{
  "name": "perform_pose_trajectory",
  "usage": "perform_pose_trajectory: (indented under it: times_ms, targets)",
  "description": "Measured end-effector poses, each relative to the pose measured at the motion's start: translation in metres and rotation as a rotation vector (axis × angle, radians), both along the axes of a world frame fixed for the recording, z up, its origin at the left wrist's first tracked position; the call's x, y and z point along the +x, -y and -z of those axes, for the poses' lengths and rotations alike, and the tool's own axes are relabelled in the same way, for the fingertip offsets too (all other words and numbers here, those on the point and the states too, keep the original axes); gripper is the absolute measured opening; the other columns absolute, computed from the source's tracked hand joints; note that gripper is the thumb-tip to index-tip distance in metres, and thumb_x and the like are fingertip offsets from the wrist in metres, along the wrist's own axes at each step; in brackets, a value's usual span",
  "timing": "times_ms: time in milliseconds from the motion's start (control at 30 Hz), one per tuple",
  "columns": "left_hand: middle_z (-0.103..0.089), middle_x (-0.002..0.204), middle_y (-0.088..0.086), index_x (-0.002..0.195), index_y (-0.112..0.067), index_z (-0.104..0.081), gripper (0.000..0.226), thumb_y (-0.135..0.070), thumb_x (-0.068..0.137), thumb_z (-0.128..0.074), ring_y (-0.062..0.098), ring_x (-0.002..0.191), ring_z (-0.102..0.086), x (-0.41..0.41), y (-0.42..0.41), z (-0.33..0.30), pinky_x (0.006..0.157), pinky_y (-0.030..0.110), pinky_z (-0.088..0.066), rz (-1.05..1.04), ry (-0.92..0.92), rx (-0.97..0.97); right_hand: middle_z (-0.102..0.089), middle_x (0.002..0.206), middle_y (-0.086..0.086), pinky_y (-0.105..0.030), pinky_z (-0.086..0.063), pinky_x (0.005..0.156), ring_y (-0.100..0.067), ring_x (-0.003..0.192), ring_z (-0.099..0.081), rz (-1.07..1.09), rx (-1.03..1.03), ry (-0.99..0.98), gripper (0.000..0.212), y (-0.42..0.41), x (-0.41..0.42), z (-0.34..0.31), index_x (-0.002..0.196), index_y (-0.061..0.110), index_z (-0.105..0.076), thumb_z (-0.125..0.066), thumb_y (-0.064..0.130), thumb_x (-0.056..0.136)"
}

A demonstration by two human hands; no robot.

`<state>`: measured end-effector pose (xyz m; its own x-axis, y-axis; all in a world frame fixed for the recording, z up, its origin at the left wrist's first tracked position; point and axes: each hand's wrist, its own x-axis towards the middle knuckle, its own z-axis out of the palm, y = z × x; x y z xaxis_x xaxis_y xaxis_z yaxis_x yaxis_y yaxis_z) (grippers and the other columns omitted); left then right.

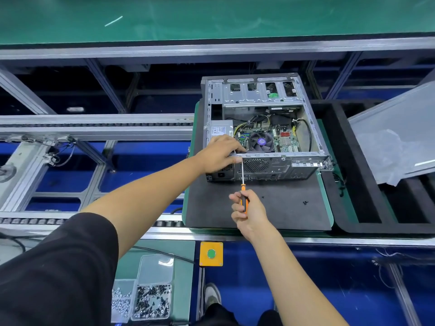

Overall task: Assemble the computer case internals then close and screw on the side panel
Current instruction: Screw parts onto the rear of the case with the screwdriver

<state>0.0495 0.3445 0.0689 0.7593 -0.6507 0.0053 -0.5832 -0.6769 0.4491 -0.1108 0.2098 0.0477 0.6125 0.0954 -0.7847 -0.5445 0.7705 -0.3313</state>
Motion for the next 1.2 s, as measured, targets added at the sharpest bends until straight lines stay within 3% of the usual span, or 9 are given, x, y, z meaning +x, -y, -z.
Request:
perform_pose_trajectory:
  times_ms: [133, 300, 500, 633, 800, 900, 1033, 1133, 1200]
  targets:
    - [-0.063, 0.106, -0.004, 0.111, -0.020, -0.066, 0.064, -0.065, 0.098, -0.022, 0.015, 0.113, -0.044, -0.003, 0.002, -0.003, 0.106, 0.034, -0.023, -0.034, -0.077, -0.024, -0.051, 0.066, -0.003, -0.021, -0.026, 0.035, -0.009, 0.042, -0.038, -0.032, -0.408, 0.061, 0.010, -0.003, 0.000, 0.001, 0.084, 0.008, -0.055, -0.059, 0.001, 0.089]
    - [-0.063, 0.109, 0.000, 0.112, -0.020, -0.067, 0.097, -0.087, 0.085, -0.002, 0.016, 0.116, -0.043, -0.003, 0.002, -0.002, 0.098, 0.029, -0.020, -0.026, -0.083, -0.042, -0.071, 0.068, -0.007, -0.028, -0.042, 0.050, -0.017, 0.048, -0.064, -0.057, -0.865, 0.112, 0.018, -0.003, -0.003, 0.003, 0.077, 0.010, -0.057, -0.058, 0.009, 0.095]
    - [-0.064, 0.105, 0.001, 0.110, -0.018, -0.067, 0.103, -0.089, 0.083, 0.001, 0.017, 0.113, -0.045, -0.002, 0.004, 0.000, 0.097, 0.034, -0.024, -0.024, -0.062, -0.049, -0.053, 0.055, 0.002, -0.014, -0.025, 0.033, -0.004, 0.036, -0.038, -0.016, -0.134, 0.016, 0.016, 0.006, 0.005, -0.004, 0.084, 0.015, -0.053, -0.054, 0.007, 0.099]
    - [-0.063, 0.103, -0.001, 0.108, -0.019, -0.067, 0.098, -0.087, 0.085, -0.001, 0.017, 0.110, -0.045, -0.002, 0.004, -0.001, 0.096, 0.034, -0.024, -0.030, -0.062, -0.041, -0.047, 0.059, 0.003, -0.016, -0.021, 0.033, -0.004, 0.036, -0.032, -0.042, -0.083, 0.056, 0.016, 0.008, 0.003, -0.005, 0.085, 0.014, -0.051, -0.052, 0.009, 0.100]
    - [-0.064, 0.107, -0.012, 0.115, -0.024, -0.067, 0.060, -0.063, 0.100, -0.024, 0.016, 0.113, -0.046, -0.009, 0.008, -0.003, 0.103, 0.042, -0.033, -0.055, -0.002, -0.062, -0.053, 0.061, -0.001, -0.021, -0.025, 0.037, -0.010, 0.042, -0.037, -0.168, -0.509, 0.093, 0.021, 0.030, -0.006, -0.002, 0.076, 0.013, -0.049, -0.058, 0.002, 0.091]
    - [-0.057, 0.128, -0.012, 0.136, -0.032, -0.053, 0.040, -0.051, 0.102, -0.044, 0.018, 0.122, -0.036, -0.035, 0.018, 0.013, 0.101, 0.035, -0.027, -0.247, 0.204, -0.132, -0.055, 0.054, 0.001, -0.023, -0.026, 0.037, -0.010, 0.038, -0.036, -0.179, -0.671, 0.096, 0.027, 0.062, -0.021, 0.009, 0.069, 0.013, -0.048, -0.057, 0.002, 0.092]
    - [-0.058, 0.116, 0.006, 0.117, -0.021, -0.066, 0.027, -0.034, 0.094, -0.071, 0.032, 0.100, -0.050, -0.091, 0.057, 0.048, 0.085, 0.045, -0.040, -0.255, 0.428, -0.058, -0.053, 0.050, 0.002, -0.022, -0.026, 0.040, -0.010, 0.038, -0.036, -0.181, -0.806, 0.051, 0.024, 0.117, -0.040, 0.025, 0.067, 0.012, -0.046, -0.054, -0.002, 0.085]
    - [-0.059, 0.112, 0.005, 0.116, -0.020, -0.065, 0.025, -0.036, 0.098, -0.065, 0.029, 0.101, -0.053, -0.113, 0.102, 0.063, 0.084, 0.045, -0.046, -0.064, 0.174, 0.089, -0.054, 0.051, 0.001, -0.024, -0.027, 0.040, -0.012, 0.041, -0.036, -0.176, -0.852, 0.004, 0.024, 0.155, -0.047, 0.034, 0.067, 0.012, -0.046, -0.054, -0.003, 0.083]
    - [-0.058, 0.115, 0.002, 0.120, -0.019, -0.061, 0.026, -0.034, 0.099, -0.064, 0.022, 0.107, -0.052, -0.122, 0.136, 0.068, 0.090, 0.043, -0.048, -0.106, -0.106, 0.008, -0.054, 0.052, 0.000, -0.026, -0.028, 0.042, -0.014, 0.043, -0.038, -0.168, -0.875, -0.027, 0.022, 0.178, -0.049, 0.037, 0.067, 0.011, -0.047, -0.055, -0.002, 0.083]
